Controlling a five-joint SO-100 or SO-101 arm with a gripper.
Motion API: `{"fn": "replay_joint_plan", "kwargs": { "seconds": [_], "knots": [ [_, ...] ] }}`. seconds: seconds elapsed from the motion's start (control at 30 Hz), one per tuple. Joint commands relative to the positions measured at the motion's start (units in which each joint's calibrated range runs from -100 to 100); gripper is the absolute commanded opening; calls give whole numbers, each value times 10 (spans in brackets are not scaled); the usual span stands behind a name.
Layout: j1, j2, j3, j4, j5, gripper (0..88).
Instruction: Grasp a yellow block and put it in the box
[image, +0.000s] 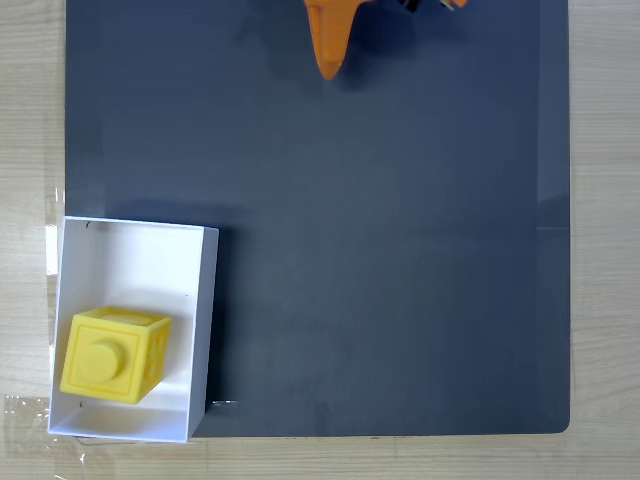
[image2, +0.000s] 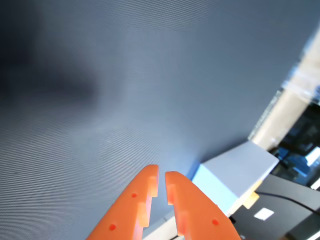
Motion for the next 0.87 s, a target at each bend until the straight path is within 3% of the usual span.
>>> {"fn": "replay_joint_plan", "kwargs": {
  "seconds": [0.0,0.83],
  "knots": [
    [1,-3,-9,16,-1,25],
    [2,-4,-5,8,4,19]
  ]
}}
